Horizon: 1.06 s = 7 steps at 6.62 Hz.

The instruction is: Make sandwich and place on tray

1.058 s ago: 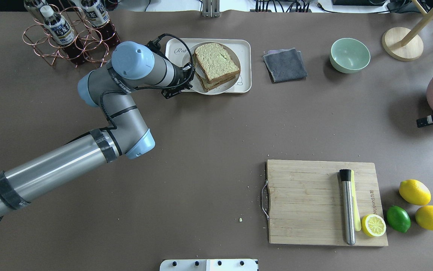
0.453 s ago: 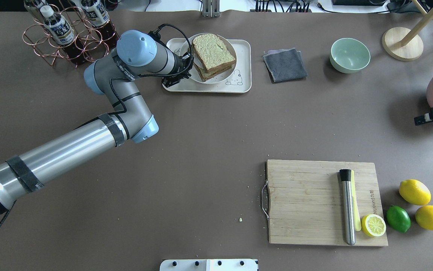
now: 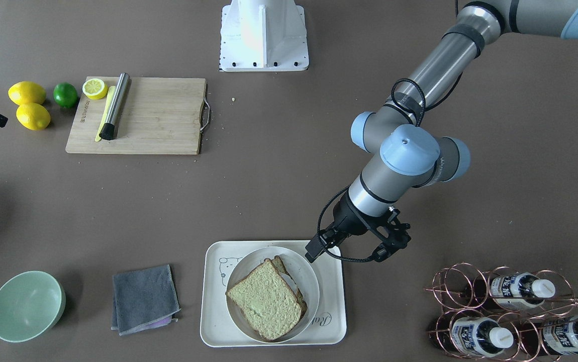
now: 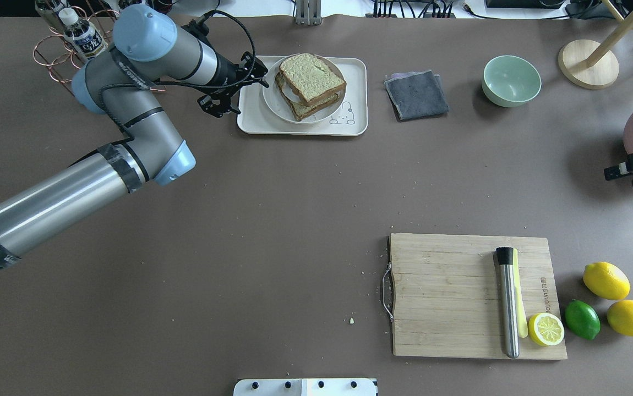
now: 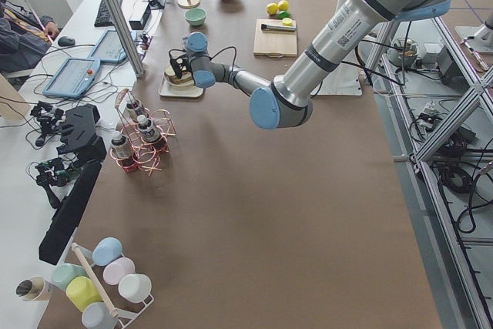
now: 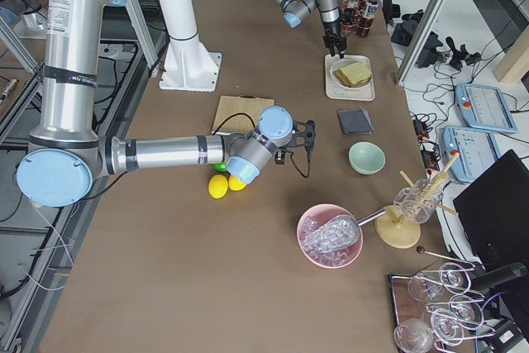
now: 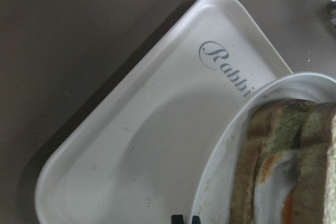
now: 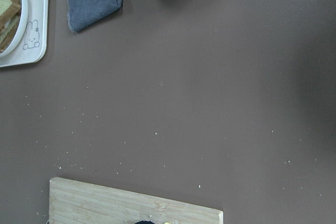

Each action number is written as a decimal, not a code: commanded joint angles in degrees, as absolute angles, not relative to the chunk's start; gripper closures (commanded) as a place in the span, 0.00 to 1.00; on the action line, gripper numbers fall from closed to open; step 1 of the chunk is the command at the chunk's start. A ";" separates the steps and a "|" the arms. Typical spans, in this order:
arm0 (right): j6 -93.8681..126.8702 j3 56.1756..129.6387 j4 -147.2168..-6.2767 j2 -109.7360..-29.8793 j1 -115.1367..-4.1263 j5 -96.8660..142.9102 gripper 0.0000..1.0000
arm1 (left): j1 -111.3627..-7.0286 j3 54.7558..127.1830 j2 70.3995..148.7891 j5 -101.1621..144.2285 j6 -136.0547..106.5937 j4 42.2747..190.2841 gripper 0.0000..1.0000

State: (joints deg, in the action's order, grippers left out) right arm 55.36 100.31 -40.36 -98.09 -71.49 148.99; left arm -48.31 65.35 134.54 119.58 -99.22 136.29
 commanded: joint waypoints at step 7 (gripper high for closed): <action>37.77 99.40 -52.77 -98.18 -79.70 146.34 0.00 | -72.47 108.18 95.67 131.13 -17.12 95.10 0.03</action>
State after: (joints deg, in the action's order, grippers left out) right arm 44.53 99.43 -47.46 -98.36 -77.90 146.76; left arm -68.25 105.37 101.25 131.14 -26.28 96.24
